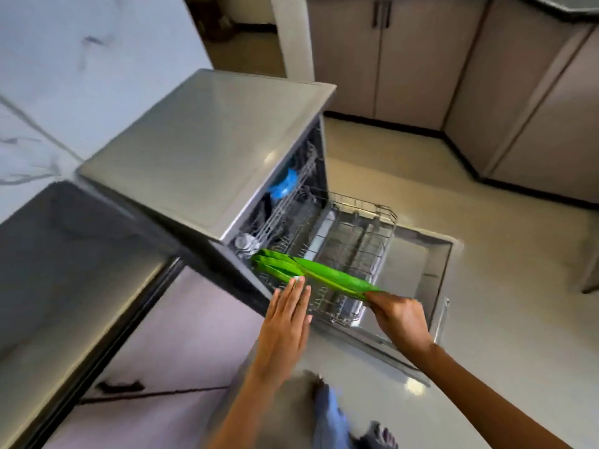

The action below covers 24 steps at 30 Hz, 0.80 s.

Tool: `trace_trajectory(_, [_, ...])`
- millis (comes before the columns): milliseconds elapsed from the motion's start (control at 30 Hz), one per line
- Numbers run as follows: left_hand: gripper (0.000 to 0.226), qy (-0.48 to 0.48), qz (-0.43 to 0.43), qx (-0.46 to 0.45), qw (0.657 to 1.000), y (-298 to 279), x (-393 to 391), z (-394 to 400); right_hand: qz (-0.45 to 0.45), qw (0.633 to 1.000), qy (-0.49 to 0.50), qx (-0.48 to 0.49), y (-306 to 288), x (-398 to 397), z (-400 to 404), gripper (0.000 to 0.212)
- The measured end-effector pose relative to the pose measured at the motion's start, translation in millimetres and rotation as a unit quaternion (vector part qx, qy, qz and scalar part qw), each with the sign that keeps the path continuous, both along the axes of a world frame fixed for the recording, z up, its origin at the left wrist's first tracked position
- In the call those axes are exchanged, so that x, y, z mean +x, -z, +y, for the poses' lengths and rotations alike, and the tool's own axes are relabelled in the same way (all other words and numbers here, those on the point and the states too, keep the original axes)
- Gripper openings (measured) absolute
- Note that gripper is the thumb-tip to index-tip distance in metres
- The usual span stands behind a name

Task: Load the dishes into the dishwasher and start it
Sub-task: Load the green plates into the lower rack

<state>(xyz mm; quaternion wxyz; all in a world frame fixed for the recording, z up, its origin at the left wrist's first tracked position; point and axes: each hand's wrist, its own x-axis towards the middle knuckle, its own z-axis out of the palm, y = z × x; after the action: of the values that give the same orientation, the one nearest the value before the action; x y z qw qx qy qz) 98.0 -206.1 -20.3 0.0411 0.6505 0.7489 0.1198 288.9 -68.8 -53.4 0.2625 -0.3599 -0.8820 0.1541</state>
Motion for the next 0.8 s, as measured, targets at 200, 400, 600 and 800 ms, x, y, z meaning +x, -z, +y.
trace_trajectory(200, [0.050, 0.031, -0.008, -0.056, 0.998, 127, -27, 80, -0.011, 0.997, 0.068, -0.045, 101, -22, 55, 0.013])
trace_trajectory(400, [0.052, -0.001, 0.050, -0.125, 0.991, 245, -85, 148, -0.054, 0.992, 0.091, -0.074, 204, -76, 117, 0.027])
trace_trajectory(600, [0.062, -0.023, 0.066, -0.205, 0.976, 322, -143, 187, -0.078, 0.989, 0.058, -0.107, 271, -151, 172, 0.025])
trace_trajectory(800, [0.066, -0.041, 0.076, -0.279, 0.957, 366, -180, 208, -0.109, 0.970, 0.018, -0.216, 305, -228, 209, 0.016])
